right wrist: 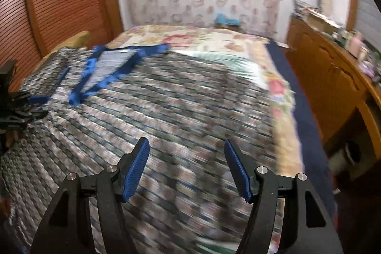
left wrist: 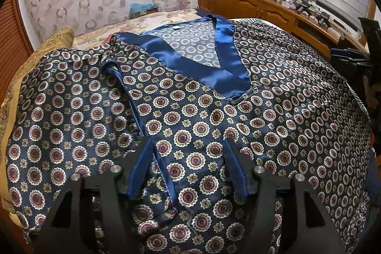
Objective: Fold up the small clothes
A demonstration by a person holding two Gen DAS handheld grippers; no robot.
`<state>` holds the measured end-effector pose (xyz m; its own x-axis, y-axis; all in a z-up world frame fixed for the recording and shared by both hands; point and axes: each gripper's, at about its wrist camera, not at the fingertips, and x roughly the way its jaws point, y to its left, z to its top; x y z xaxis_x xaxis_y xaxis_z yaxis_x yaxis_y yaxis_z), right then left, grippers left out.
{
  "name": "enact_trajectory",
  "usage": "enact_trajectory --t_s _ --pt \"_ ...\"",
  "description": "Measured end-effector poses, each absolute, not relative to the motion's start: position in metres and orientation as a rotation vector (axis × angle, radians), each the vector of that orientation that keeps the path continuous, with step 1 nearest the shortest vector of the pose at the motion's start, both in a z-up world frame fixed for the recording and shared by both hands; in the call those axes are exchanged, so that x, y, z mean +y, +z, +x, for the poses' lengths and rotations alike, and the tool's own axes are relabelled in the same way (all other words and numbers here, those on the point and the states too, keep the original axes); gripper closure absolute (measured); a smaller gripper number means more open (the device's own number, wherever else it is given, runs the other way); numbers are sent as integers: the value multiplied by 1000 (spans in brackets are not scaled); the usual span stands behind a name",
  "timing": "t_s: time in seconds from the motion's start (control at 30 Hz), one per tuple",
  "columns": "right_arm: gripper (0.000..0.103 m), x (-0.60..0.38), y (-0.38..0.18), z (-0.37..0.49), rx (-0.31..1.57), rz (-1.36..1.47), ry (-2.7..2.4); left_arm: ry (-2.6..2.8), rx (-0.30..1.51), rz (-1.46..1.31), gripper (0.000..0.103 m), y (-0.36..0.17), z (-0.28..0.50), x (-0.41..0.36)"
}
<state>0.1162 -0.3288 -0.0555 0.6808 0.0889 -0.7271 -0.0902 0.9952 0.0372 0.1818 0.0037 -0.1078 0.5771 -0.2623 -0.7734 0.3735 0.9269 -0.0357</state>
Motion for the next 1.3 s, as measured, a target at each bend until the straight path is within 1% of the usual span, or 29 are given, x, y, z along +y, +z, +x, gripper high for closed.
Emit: enact_trajectory --t_s 0.17,0.23,0.33,0.47,0.57,0.73,0.77,0.83,0.9,1.1,1.3 --pt "43 -381 -67 93 871 55 29 -389 884 140 36 -108 183 2" --pt "48 -392 -74 85 891 82 24 -394 885 143 34 -108 183 1" --pt "52 -404 -85 77 915 135 33 -394 885 155 31 -109 183 -2" --pt "58 -410 -92 71 923 195 56 -384 882 167 30 -108 181 -4" --pt "68 -410 -92 68 919 211 76 -377 882 168 30 -108 181 -4" --pt "77 -401 -90 67 917 164 76 -370 883 162 30 -108 179 -4" --pt "79 -399 -88 67 913 133 62 -370 883 161 28 -109 179 -5" --pt "95 -394 -87 70 914 81 36 -379 887 163 26 -109 178 -6" --pt "100 -392 -83 70 907 60 37 -393 892 159 23 -109 179 -6" --pt "103 -381 -64 72 840 25 57 -400 895 165 19 -109 179 -7" --pt "103 -360 -30 79 741 29 133 -396 896 171 17 -109 179 -10"
